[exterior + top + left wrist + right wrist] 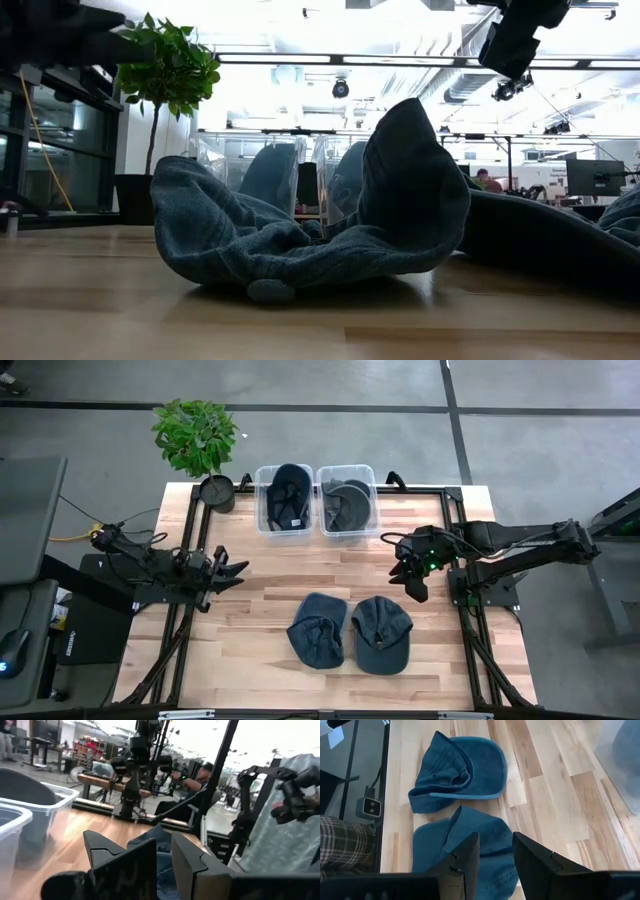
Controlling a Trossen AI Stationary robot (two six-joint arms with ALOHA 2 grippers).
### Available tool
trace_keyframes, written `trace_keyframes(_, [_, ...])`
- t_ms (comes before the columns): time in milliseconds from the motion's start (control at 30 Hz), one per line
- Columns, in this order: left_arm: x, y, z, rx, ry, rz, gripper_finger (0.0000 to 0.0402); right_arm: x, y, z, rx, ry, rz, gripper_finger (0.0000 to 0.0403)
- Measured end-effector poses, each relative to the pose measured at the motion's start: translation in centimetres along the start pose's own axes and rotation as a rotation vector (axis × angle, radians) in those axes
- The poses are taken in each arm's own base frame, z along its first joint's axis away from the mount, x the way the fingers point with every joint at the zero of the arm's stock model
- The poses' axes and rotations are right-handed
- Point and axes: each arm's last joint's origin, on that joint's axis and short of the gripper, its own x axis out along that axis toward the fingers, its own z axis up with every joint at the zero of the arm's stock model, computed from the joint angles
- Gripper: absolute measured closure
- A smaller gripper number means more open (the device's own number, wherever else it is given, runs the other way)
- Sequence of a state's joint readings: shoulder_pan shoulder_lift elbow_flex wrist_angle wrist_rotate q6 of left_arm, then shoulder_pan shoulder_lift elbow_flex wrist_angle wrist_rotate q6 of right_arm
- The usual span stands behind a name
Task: Pick & Place hat
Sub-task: Put the right blue cap into the left transparent bin
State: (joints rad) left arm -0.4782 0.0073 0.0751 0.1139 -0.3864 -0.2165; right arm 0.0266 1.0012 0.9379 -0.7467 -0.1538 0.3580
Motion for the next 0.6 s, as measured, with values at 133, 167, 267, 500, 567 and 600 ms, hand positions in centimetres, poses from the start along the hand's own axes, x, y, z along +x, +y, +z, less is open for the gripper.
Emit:
trace_keyframes(133, [0.1,0.3,-1.3,-0.028,0.032,0.018,0.0402,0.0,0.3,-0.3,-0.012,0.017,0.002,0.0291])
trace_keyframes(167, [0.1,0.3,-1.6,-0.031,0.043,0.022,0.0402,0.1,0.4,-0.3,-0.016,0.021,0.004,0.0291])
trace_keyframes(267, [0.1,0.4,-1.8,-0.037,0.048,0.023,0.0402,0.1,0.6,-0.4,-0.024,0.03,0.01,0.0291])
trace_keyframes(500, [0.1,0.6,-2.4,-0.003,0.1,0.049,0.0402,0.1,0.8,-0.6,-0.035,0.034,0.007,0.0291])
trace_keyframes(567, [0.1,0.6,-2.4,0.008,0.1,0.051,0.0402,0.1,0.8,-0.6,-0.038,0.029,-0.005,0.0291])
trace_keyframes(600, [0.1,0.6,-2.4,0.014,0.096,0.057,0.0402,0.1,0.8,-0.6,-0.04,0.028,-0.006,0.0291])
